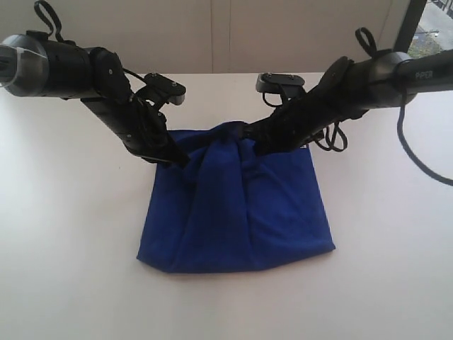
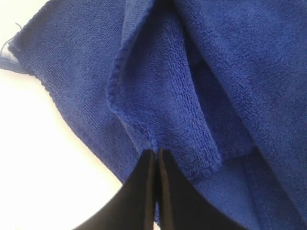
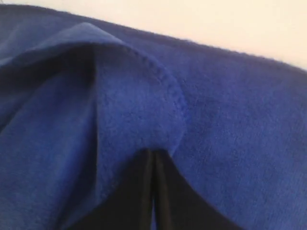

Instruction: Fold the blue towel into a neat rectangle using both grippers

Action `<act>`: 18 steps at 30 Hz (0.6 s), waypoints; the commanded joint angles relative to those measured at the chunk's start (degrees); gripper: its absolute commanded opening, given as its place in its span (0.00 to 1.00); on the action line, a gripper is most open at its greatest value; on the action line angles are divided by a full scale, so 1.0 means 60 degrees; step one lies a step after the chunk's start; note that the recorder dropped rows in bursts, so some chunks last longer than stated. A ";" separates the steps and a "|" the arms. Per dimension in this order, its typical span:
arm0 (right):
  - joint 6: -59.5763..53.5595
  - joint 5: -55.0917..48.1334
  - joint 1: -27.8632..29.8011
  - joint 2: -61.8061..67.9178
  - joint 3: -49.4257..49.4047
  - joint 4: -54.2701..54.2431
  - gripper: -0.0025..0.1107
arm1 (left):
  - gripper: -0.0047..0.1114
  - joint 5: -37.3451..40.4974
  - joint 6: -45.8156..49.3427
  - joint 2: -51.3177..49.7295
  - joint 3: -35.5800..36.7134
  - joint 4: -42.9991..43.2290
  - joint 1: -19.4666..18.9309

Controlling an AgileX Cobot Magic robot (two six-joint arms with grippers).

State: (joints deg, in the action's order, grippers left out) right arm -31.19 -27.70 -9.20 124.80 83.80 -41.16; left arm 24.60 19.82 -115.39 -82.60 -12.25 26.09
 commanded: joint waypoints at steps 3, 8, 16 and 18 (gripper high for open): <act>-0.0053 -0.0407 -0.0234 0.0155 0.0013 -0.0165 0.02 | 0.04 0.0150 -0.0085 0.0102 -0.0027 -0.0065 -0.0007; -0.1045 -0.1260 -0.0827 -0.0222 0.0013 -0.0722 0.02 | 0.04 0.0045 -0.0085 0.0102 -0.0027 -0.0083 -0.0007; -0.1617 -0.1970 -0.1128 -0.0290 0.0013 -0.0714 0.02 | 0.04 0.0063 -0.0085 0.0102 -0.0027 -0.0083 -0.0007; -0.2263 -0.2719 -0.1128 -0.0342 0.0013 -0.0738 0.02 | 0.04 0.0063 -0.0085 0.0102 -0.0027 -0.0083 -0.0007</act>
State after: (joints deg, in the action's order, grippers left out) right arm -41.27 -39.96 -16.03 123.76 83.80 -44.94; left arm 24.25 19.82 -115.39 -82.60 -12.25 26.09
